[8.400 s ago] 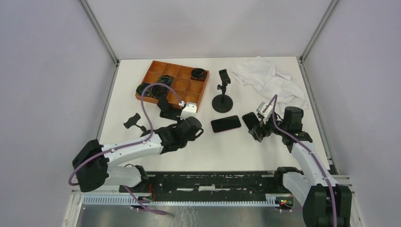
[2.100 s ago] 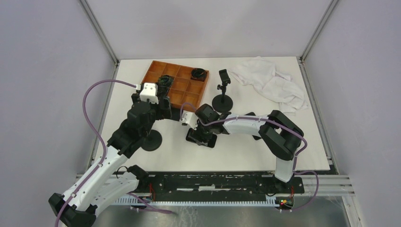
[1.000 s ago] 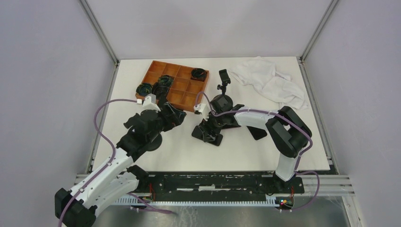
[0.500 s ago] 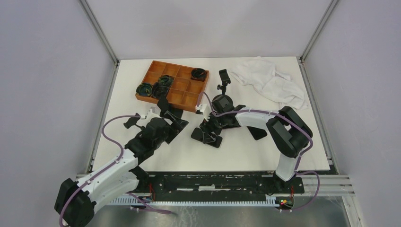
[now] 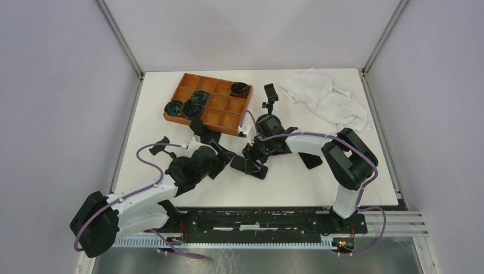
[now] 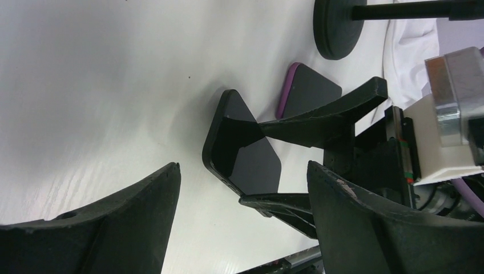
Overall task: Place the phone on the phone stand
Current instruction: Pick up the phone at the center of the board.
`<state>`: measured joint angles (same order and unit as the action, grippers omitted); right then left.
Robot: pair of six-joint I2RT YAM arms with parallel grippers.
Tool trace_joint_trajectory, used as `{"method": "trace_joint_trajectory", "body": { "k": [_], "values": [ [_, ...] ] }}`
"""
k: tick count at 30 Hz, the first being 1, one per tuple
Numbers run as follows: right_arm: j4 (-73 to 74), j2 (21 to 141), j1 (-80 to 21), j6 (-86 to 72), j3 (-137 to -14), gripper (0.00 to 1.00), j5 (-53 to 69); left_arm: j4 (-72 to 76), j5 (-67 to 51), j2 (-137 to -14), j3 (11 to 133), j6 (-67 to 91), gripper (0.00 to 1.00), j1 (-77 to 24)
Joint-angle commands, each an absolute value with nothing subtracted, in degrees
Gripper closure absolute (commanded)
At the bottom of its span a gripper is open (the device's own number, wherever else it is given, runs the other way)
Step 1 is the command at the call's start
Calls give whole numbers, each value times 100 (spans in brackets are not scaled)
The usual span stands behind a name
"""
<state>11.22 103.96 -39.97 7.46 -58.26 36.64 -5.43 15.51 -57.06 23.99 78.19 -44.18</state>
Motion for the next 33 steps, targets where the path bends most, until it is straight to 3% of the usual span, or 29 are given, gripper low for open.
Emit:
{"method": "trace_joint_trajectory", "body": {
  "k": [1,22,33],
  "values": [
    [896,10134,-3960,608,-5799,67,4001,-77,1843,-5929,2317,8265,14,-4489],
    [673,10107,-3924,317,-5695,67,4571,1371,1166,-6879,2061,8952,26,-4544],
    [589,10096,-3903,211,-5660,67,4737,1627,1021,-7048,2056,8994,68,-4560]
  ]
}}
